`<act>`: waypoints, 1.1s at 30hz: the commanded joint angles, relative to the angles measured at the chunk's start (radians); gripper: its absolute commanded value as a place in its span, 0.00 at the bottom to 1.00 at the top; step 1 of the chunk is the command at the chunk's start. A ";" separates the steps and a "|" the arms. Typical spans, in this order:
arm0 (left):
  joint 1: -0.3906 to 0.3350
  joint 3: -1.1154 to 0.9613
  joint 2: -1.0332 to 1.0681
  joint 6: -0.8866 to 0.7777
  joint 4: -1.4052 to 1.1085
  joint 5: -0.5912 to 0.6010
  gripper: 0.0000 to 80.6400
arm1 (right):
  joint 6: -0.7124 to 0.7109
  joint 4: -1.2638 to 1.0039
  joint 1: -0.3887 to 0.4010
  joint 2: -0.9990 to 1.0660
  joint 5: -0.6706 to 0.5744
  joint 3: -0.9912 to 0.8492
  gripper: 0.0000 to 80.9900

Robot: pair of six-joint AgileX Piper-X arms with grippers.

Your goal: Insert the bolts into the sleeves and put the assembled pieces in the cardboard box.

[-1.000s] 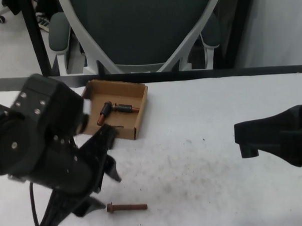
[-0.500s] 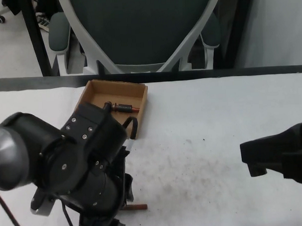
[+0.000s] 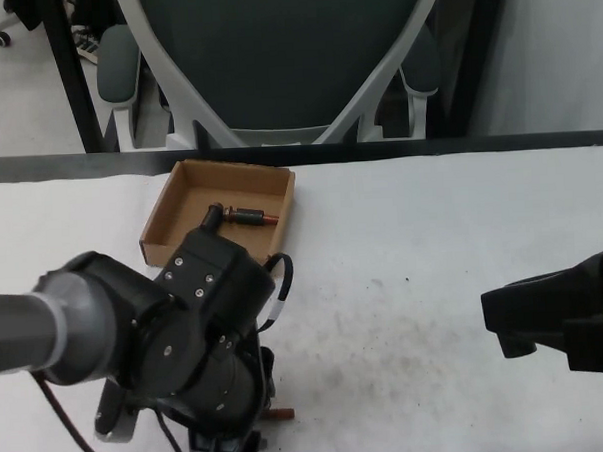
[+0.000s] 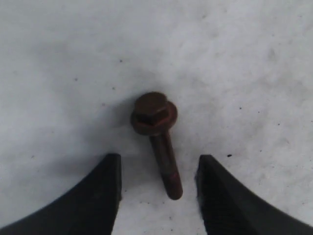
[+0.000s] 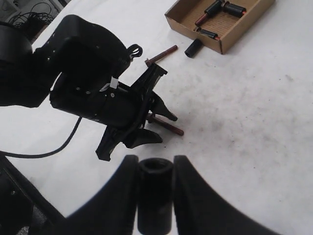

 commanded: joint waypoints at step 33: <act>0.199 -0.002 -0.273 1.203 -0.168 -0.124 0.01 | -0.025 0.001 0.004 -0.160 -0.071 0.197 0.00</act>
